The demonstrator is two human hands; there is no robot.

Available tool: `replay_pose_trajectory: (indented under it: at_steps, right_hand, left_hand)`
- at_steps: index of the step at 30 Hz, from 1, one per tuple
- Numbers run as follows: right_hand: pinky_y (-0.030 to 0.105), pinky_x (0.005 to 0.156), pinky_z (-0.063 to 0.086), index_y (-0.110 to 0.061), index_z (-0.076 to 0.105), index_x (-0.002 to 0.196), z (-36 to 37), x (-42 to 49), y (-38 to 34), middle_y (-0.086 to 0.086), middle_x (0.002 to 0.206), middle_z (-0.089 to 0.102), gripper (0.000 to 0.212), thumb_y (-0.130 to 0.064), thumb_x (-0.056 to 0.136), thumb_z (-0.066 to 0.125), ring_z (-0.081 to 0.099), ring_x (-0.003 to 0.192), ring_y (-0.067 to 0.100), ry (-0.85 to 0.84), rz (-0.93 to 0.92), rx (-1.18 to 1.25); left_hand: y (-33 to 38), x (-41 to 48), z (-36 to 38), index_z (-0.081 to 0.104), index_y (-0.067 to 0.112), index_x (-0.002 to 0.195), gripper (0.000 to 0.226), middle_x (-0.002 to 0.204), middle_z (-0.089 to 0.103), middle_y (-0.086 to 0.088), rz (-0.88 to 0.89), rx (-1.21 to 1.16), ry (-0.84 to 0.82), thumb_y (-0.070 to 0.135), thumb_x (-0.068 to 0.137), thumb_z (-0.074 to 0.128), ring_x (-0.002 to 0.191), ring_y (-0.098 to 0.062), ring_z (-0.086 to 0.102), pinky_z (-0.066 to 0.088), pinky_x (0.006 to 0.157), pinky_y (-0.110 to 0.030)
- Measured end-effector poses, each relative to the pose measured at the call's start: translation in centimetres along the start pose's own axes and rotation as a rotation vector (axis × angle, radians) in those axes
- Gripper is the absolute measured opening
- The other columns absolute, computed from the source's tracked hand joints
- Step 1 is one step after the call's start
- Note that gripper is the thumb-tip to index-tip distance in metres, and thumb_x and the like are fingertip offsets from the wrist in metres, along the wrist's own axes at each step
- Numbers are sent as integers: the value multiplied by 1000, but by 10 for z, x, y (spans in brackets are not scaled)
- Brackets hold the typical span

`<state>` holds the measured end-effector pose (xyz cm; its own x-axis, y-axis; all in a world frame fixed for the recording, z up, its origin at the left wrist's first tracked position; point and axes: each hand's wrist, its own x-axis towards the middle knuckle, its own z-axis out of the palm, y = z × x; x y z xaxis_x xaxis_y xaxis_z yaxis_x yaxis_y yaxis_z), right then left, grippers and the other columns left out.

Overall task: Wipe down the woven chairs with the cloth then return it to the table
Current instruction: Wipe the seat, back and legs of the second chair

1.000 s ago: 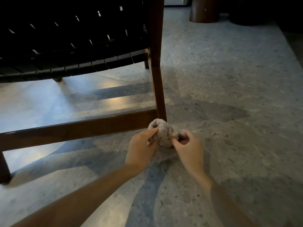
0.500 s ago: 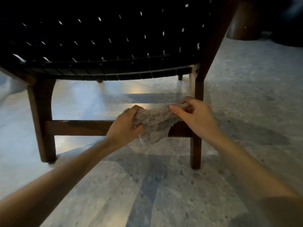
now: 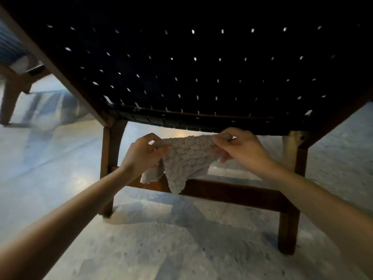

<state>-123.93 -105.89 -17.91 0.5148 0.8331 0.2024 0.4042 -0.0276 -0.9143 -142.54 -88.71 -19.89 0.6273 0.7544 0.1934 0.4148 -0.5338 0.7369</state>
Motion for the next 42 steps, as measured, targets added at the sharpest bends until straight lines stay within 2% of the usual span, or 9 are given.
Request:
replay_pose_trajectory:
  at_steps: [4,9,12,20,25,30,33,36,42]
  right_hand:
    - [17,52,53,-23,59,89,43,21,-45,-10,66,71,8,-18,94,58,69,61,6,-1,1,62]
    - [21,52,54,-22,61,96,101,41,-110,-6,78,73,8,-17,96,55,71,71,14,51,-102,167]
    - [21,58,56,-25,61,99,135,52,-152,-7,83,75,9,-19,96,55,69,59,16,96,-167,221]
    - [20,82,54,-17,61,109,204,59,-249,-5,102,69,15,-16,95,57,66,98,5,282,-476,161]
    - [7,76,48,-14,60,116,227,71,-287,-18,100,64,22,-21,96,56,62,96,-8,472,-561,210]
    - [9,82,45,-13,44,136,241,96,-311,-17,115,61,39,-12,97,48,56,105,-11,393,-478,333]
    - [25,105,41,-12,32,144,252,106,-316,-3,141,51,50,-6,96,45,47,127,2,307,-441,387]
    - [28,109,38,-12,27,146,262,114,-321,-1,144,47,53,1,96,40,44,130,3,249,-456,400]
    - [28,112,34,-10,30,146,275,127,-318,2,146,43,59,14,93,40,36,138,10,298,-520,262]
  left_hand:
    - [-9,5,-60,56,23,99,15,61,68,5,-23,-168,71,24,88,65,54,-10,67,56,50,-24]
    - [-16,3,-142,54,21,100,15,68,65,-1,119,-200,168,27,89,61,53,-14,65,55,45,-27]
    - [-17,6,-192,54,21,102,17,79,63,5,200,-175,327,28,87,61,63,-11,66,52,46,-19]
    - [4,28,-292,51,13,113,22,99,52,9,325,-237,722,15,92,59,85,6,54,43,74,0]
    - [36,48,-326,47,2,116,27,119,48,-20,471,-348,740,5,91,55,107,-25,52,48,95,-27]
    - [72,64,-334,47,0,118,33,121,46,-23,640,-450,733,2,87,58,115,-28,48,39,103,-43]
    - [82,68,-333,39,7,136,51,132,41,-14,656,-502,730,3,89,56,126,-19,40,30,112,-28]
    - [92,73,-332,37,17,143,50,131,39,-7,647,-493,715,18,95,53,122,-6,38,25,98,0]
    - [96,91,-339,61,7,107,18,111,56,-9,697,-500,714,13,97,48,101,-2,50,37,87,-8]
